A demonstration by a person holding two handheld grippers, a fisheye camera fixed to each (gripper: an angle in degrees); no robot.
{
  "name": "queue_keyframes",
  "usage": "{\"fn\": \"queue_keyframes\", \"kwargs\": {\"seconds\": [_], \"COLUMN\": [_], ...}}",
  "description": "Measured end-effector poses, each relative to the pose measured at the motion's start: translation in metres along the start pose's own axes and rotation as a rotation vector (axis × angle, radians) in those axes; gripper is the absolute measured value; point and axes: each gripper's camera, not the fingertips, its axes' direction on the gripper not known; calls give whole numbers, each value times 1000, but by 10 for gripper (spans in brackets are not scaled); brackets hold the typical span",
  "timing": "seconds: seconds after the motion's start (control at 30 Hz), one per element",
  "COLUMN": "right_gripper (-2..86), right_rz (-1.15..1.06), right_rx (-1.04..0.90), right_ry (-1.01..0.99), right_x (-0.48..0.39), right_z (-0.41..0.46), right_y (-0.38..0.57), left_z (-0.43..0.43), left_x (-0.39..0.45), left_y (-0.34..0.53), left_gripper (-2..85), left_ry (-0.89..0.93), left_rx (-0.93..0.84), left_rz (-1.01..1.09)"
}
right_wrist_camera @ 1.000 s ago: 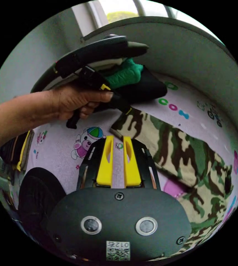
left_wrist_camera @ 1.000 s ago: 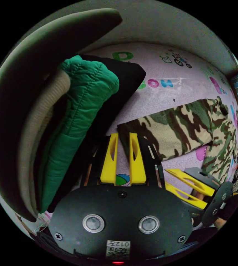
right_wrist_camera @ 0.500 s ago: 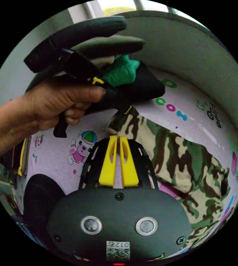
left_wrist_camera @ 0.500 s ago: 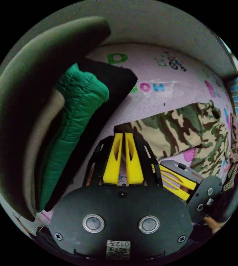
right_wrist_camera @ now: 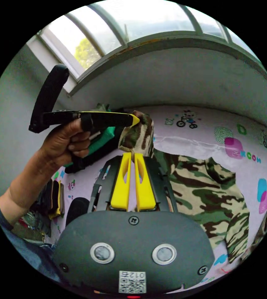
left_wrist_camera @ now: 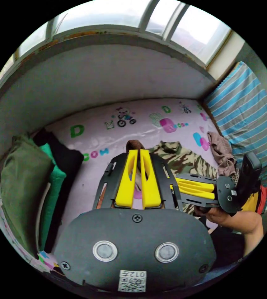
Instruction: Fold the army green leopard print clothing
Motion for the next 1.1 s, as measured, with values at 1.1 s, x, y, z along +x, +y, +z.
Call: {"fn": "queue_keyframes", "kwargs": {"seconds": [1.1], "right_gripper": [-6], "right_rz": [790], "right_rx": [147], "right_ry": [50], "right_x": [300], "right_z": [-56], "right_y": [192], "left_z": [213], "left_x": [228], "left_y": [-54], "left_gripper": [3], "left_ry": [122], "left_rx": [-201], "left_rz": [225]}}
